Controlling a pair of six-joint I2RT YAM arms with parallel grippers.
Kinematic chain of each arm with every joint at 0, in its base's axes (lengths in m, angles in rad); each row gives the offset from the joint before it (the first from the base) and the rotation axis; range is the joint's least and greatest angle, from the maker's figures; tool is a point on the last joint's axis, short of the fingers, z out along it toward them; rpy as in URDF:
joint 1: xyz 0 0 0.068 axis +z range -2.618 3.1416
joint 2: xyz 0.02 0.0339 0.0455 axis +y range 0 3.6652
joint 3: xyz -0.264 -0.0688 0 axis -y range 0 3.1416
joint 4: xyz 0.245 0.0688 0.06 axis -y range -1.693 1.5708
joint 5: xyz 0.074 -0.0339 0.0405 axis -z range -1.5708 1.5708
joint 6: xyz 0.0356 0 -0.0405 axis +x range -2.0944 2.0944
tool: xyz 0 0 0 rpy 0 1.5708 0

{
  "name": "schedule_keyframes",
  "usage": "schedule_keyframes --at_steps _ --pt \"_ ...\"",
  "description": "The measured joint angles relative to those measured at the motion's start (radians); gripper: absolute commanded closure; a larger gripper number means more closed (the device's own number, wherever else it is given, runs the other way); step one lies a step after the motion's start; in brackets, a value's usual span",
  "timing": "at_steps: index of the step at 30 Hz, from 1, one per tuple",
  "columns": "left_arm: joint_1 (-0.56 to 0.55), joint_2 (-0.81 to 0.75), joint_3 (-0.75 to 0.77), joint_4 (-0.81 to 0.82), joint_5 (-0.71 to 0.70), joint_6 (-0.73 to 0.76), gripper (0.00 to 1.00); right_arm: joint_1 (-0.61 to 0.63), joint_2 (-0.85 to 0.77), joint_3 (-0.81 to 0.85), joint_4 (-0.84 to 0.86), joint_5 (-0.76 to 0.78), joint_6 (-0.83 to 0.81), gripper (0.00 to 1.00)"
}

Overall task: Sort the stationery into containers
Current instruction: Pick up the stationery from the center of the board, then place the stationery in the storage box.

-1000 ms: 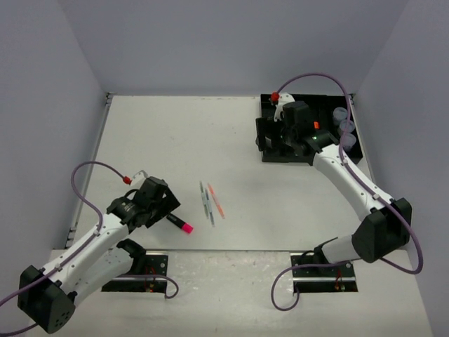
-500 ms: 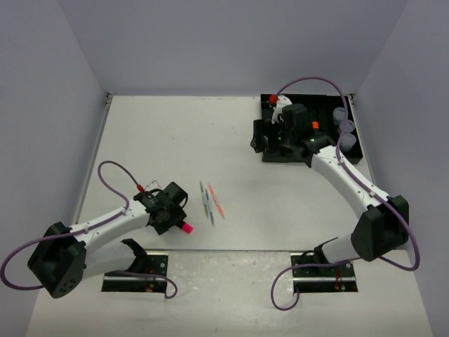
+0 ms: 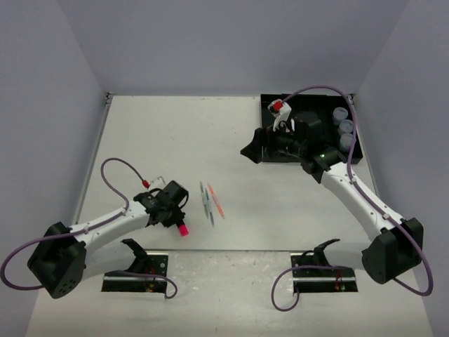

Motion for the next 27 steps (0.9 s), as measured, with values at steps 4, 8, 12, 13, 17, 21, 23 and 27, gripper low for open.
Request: schedule_keyframes --at_steps 4,8,12,13,17,21,23,27 --pt "0.000 -0.140 -0.002 0.029 0.008 0.073 1.00 0.020 0.044 0.014 0.091 -0.231 0.057 0.08" --pt "0.000 -0.317 0.015 0.072 0.012 0.128 1.00 0.104 0.124 0.018 0.143 -0.287 0.140 0.14" --pt "0.000 -0.408 0.064 0.150 0.030 0.171 1.00 0.254 0.149 -0.034 0.220 -0.265 0.240 0.20" --pt "0.000 -0.409 0.078 0.173 0.035 0.179 1.00 0.286 0.144 -0.061 0.249 -0.259 0.266 0.22" --pt "-0.001 -0.387 0.117 0.252 0.069 0.203 1.00 0.429 0.140 -0.131 0.280 -0.202 0.341 0.33" --pt "-0.001 -0.371 0.120 0.305 0.102 0.208 1.00 0.494 0.143 -0.130 0.283 -0.143 0.377 0.39" --pt "-0.001 -0.368 0.121 0.312 0.111 0.209 1.00 0.496 0.149 -0.123 0.276 -0.104 0.383 0.41" --pt "-0.002 -0.366 0.125 0.328 0.137 0.208 1.00 0.493 0.182 -0.093 0.255 -0.038 0.389 0.42"
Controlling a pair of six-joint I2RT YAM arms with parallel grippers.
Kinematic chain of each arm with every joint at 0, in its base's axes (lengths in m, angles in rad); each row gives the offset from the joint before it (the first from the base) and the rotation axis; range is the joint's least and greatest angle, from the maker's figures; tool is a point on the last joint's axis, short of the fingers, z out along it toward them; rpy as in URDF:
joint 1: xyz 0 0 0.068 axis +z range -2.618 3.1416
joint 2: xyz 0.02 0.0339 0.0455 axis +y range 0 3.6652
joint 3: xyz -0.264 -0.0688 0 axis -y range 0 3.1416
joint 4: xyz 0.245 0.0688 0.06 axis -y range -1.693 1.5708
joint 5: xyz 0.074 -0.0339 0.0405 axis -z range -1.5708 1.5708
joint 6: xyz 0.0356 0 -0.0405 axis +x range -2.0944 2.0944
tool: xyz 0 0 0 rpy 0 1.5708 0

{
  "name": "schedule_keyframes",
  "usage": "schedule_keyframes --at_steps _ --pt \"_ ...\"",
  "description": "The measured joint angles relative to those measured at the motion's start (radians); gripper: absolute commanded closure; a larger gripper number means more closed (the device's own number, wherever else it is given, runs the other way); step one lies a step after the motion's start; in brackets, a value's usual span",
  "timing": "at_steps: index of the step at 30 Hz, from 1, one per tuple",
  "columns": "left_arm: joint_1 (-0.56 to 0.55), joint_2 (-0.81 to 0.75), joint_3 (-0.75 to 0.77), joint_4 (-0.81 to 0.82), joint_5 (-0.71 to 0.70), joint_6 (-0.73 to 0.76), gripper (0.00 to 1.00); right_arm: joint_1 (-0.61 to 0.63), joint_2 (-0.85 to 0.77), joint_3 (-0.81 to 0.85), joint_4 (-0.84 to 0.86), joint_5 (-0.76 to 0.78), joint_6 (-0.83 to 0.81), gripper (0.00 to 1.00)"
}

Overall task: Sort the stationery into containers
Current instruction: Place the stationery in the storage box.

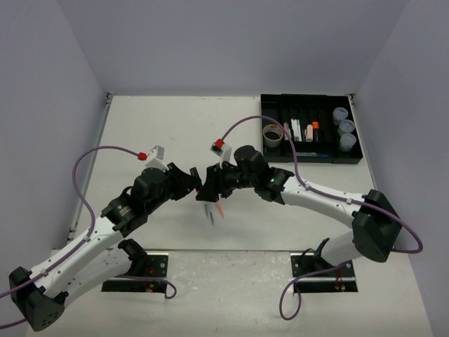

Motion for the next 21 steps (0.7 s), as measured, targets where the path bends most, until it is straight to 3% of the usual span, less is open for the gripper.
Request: schedule_keyframes --at_steps 3,5,8,9,10,12,13,14,17,21 --pt "0.000 -0.001 0.007 0.012 0.012 0.000 1.00 0.000 0.017 0.014 -0.014 0.040 -0.001 0.47" --pt "0.000 -0.001 0.010 0.020 0.017 0.000 1.00 0.000 0.021 0.023 -0.020 0.058 -0.001 0.68" --pt "0.000 -0.002 0.012 0.031 0.025 0.000 0.98 0.000 0.036 0.047 -0.023 0.061 0.000 0.91" --pt "0.000 -0.003 0.012 0.033 0.024 0.001 0.87 0.000 0.041 0.054 -0.025 0.063 0.003 0.98" --pt "0.001 -0.005 0.012 0.032 0.024 0.002 0.74 -0.001 0.045 0.056 -0.029 0.065 0.007 1.00" --pt "0.002 -0.002 0.012 0.031 0.020 0.002 0.26 -0.007 0.049 0.057 -0.027 0.059 0.010 1.00" --pt "0.002 0.002 0.012 0.032 0.021 0.006 0.09 -0.007 0.049 0.056 -0.026 0.059 0.009 1.00" --pt "0.002 0.007 0.014 0.032 0.017 0.012 0.01 -0.009 0.050 0.056 -0.026 0.056 0.008 1.00" --pt "0.005 0.037 0.053 -0.006 -0.005 0.021 0.00 -0.022 0.051 0.049 -0.015 0.044 0.007 1.00" --pt "-0.003 0.088 0.221 -0.192 -0.097 0.063 0.00 -0.119 0.028 -0.007 -0.001 0.034 -0.001 1.00"
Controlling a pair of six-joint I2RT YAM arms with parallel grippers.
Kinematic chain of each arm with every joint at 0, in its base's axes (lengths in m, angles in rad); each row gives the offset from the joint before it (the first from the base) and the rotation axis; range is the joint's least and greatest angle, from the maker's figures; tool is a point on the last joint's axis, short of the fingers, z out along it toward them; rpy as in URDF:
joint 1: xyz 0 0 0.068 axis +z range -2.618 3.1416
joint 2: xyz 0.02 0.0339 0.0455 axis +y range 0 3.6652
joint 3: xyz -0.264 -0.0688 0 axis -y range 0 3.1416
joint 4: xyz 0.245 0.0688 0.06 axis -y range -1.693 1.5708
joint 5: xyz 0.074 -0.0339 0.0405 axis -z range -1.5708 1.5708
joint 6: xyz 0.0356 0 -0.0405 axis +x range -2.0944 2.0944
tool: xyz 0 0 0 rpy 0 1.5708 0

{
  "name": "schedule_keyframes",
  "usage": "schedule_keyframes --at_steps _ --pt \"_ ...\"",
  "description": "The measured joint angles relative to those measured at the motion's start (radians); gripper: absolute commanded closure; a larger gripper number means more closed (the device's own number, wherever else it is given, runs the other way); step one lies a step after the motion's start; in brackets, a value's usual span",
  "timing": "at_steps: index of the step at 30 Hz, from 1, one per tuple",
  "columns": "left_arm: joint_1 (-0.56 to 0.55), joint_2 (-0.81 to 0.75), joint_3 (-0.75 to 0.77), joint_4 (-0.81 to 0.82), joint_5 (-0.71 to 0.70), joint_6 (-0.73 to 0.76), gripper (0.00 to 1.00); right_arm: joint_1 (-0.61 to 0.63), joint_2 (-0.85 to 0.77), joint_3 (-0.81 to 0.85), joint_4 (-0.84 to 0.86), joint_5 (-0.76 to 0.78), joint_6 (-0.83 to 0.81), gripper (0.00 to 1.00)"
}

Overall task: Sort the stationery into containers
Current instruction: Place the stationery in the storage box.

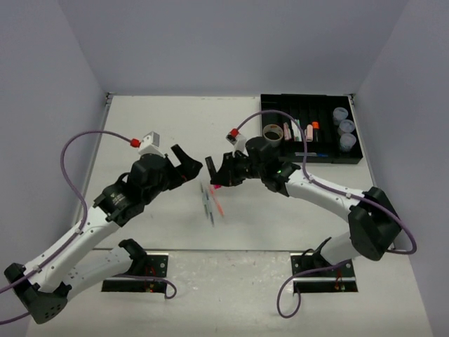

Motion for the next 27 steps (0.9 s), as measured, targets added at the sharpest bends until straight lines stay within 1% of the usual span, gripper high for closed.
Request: schedule_keyframes --at_steps 4,7,10,12,14,17,20,24,27 --pt "-0.001 -0.020 0.154 -0.178 -0.194 0.057 0.00 -0.177 -0.065 -0.049 -0.059 0.023 -0.035 1.00" --pt "-0.001 -0.067 0.216 -0.276 -0.312 0.121 0.00 -0.313 -0.133 -0.046 -0.154 0.113 -0.095 1.00" --pt "-0.001 -0.103 0.228 -0.345 -0.400 0.188 0.00 -0.450 -0.165 0.019 -0.288 0.241 -0.171 1.00" --pt "-0.001 -0.099 0.213 -0.372 -0.429 0.214 0.00 -0.539 -0.164 0.073 -0.331 0.335 -0.206 1.00" --pt "-0.001 -0.095 0.161 -0.368 -0.445 0.233 0.00 -0.615 -0.151 0.130 -0.365 0.428 -0.247 1.00" --pt "-0.001 -0.076 0.084 -0.376 -0.439 0.269 0.00 -0.672 -0.087 0.229 -0.403 0.541 -0.317 1.00" --pt "-0.001 -0.058 0.047 -0.357 -0.418 0.304 0.00 -0.694 0.035 0.346 -0.418 0.624 -0.383 1.00" --pt "-0.001 -0.079 0.026 -0.313 -0.364 0.356 0.00 -0.731 0.226 0.471 -0.467 0.673 -0.449 1.00" --pt "-0.001 -0.095 0.020 -0.274 -0.326 0.384 0.00 -0.765 0.357 0.542 -0.504 0.682 -0.488 1.00"
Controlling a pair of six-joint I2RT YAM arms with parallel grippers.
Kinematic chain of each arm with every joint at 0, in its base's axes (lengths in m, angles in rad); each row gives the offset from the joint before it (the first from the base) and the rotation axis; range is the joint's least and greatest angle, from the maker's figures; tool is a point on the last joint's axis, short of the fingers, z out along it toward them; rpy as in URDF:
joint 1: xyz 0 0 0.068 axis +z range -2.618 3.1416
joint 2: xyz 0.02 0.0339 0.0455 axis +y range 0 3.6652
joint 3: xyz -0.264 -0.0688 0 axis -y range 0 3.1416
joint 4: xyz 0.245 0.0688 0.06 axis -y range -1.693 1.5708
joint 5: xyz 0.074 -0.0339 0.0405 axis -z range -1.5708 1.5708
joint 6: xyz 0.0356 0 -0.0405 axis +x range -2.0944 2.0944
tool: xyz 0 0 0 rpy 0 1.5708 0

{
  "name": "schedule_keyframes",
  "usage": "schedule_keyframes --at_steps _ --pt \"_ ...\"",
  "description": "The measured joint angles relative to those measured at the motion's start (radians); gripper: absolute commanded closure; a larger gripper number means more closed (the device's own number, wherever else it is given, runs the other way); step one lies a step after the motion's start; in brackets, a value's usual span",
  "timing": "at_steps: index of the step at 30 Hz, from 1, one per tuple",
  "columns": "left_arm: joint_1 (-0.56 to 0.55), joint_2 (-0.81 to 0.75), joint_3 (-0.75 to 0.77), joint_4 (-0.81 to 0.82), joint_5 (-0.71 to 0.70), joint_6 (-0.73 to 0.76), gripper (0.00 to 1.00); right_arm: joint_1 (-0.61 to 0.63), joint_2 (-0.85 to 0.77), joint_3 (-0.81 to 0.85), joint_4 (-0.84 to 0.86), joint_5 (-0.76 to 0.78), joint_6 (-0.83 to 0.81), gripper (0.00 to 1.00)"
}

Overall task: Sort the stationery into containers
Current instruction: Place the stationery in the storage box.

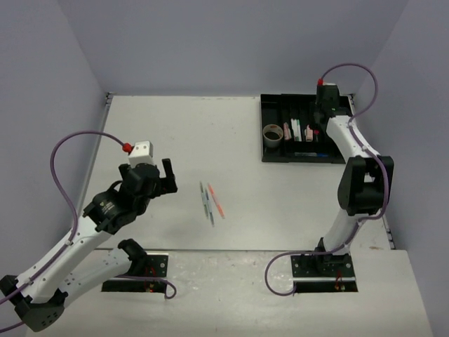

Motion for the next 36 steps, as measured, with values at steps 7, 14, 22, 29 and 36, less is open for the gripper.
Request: schedule_keyframes --at_steps 7,14,22,29,36 --pt "0.000 -0.006 -0.008 0.050 0.063 0.044 0.00 -0.032 0.154 0.108 -0.096 -0.006 -0.109 1.00" --pt "0.000 -0.027 -0.019 0.068 0.092 0.065 0.00 -0.060 0.187 0.195 -0.111 0.004 -0.180 0.98" --pt "0.000 -0.062 -0.020 0.084 0.096 0.069 0.00 -0.079 0.279 0.246 -0.134 0.022 -0.201 0.94" --pt "0.000 -0.063 -0.020 0.084 0.096 0.069 0.00 -0.079 0.323 0.249 -0.149 0.014 -0.201 0.89" --pt "0.000 -0.066 -0.020 0.084 0.095 0.070 0.00 -0.079 0.334 0.255 -0.148 0.014 -0.201 0.84"
